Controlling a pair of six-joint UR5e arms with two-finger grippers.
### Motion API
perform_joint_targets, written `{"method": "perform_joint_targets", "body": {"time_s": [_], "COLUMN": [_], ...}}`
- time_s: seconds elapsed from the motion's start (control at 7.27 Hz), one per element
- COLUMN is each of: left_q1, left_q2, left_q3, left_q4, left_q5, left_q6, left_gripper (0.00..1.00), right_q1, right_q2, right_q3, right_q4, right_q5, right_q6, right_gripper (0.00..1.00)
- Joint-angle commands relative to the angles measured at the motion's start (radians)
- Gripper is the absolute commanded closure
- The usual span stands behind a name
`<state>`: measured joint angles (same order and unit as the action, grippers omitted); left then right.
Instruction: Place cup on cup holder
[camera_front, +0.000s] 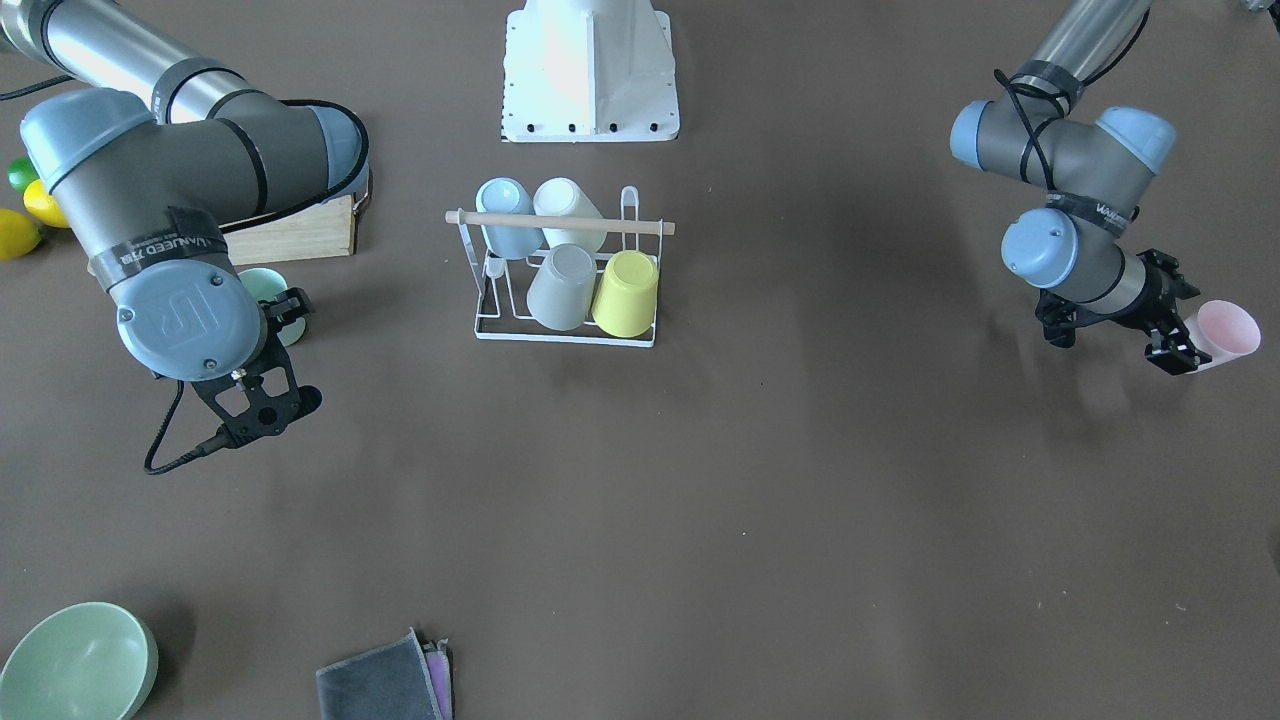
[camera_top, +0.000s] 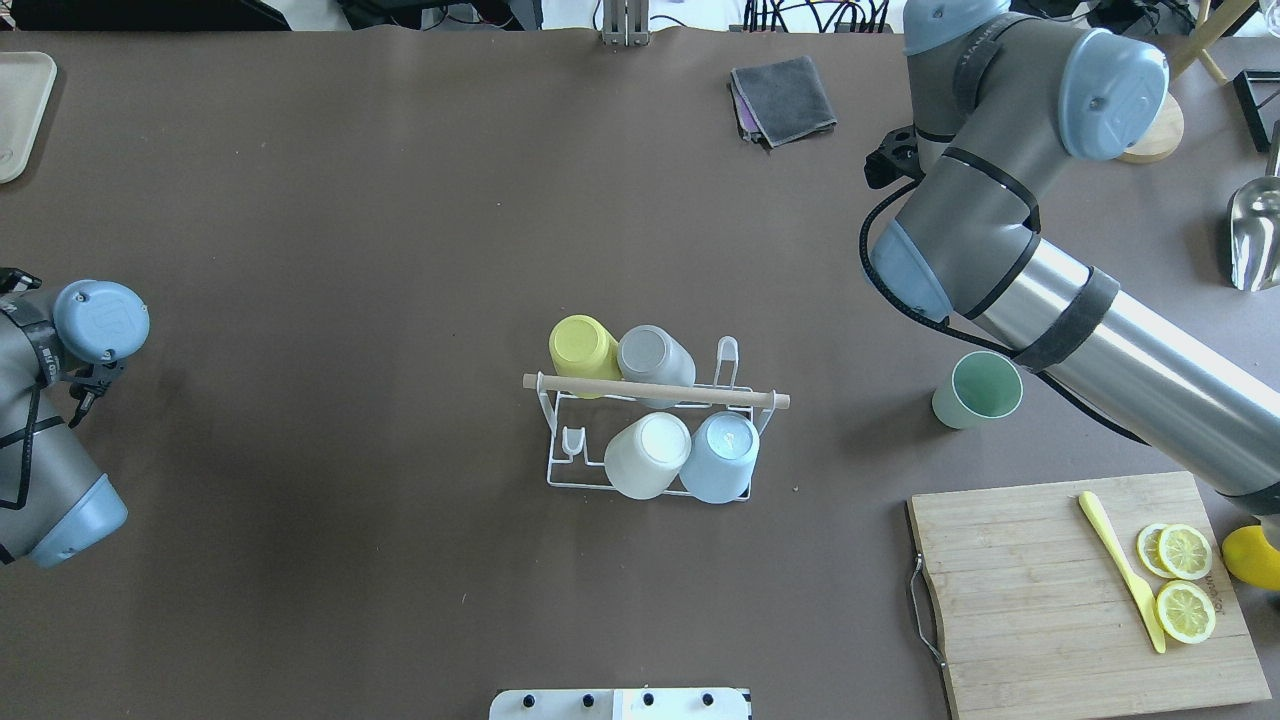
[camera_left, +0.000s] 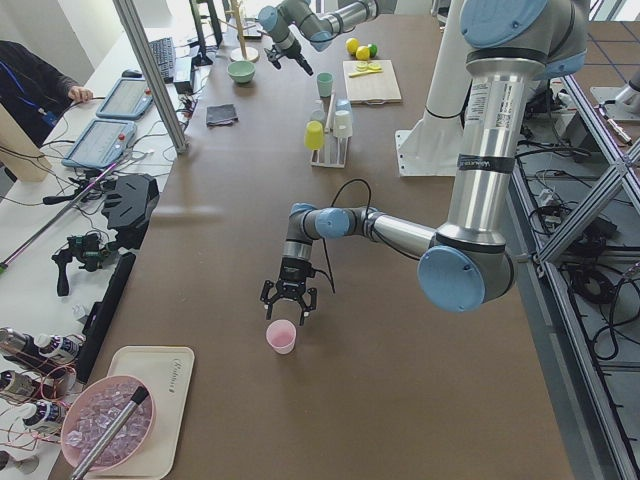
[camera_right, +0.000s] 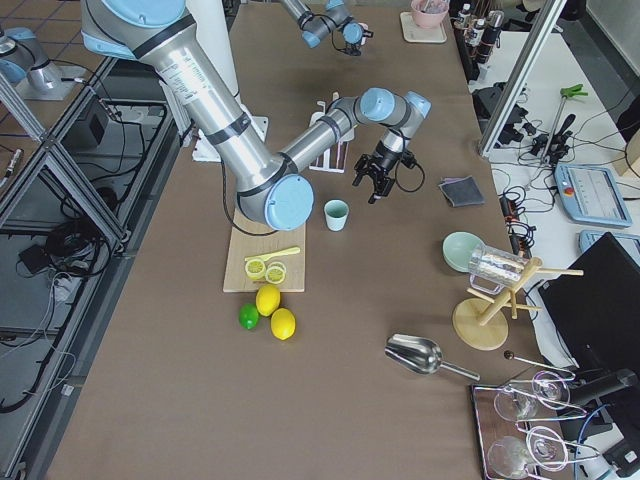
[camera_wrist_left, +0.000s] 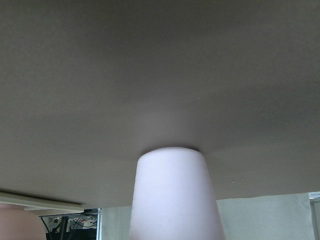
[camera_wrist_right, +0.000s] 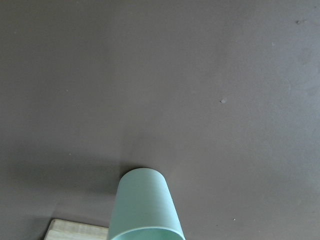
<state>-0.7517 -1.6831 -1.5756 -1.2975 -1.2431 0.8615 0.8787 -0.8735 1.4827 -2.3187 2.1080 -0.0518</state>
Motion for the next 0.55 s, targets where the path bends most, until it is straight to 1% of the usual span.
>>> {"method": "perform_joint_targets", "body": {"time_s": [0.0,0.14,0.28,0.41], "left_q1": [0.0,0.0,0.0,0.0], "left_q2": [0.003,0.002,0.003,0.005], "left_q3": [0.026,0.045,0.063,0.092], "left_q4": [-0.041,-0.058,-0.078,-0.116], "left_q5": [0.01,0.01,0.011,0.028], "left_q6": [-0.002,-0.004,-0.004,-0.004], "left_gripper": [0.02,0.02,0.02,0.02], "right_q1": [-0.015,-0.02,-0.038,-0.04], "right_q2": [0.083,0.132,0.183,0.203], "right_q3": [-0.161,-0.245,-0.339,-0.381], "right_q4": [-0.001,0.001,0.001,-0.005], "right_q5": [-0.04,-0.057,-0.101,-0.118], "right_q6": [-0.125,-0.137,-0.219,-0.256], "right_gripper": [0.0,0.0,0.0,0.0]}}
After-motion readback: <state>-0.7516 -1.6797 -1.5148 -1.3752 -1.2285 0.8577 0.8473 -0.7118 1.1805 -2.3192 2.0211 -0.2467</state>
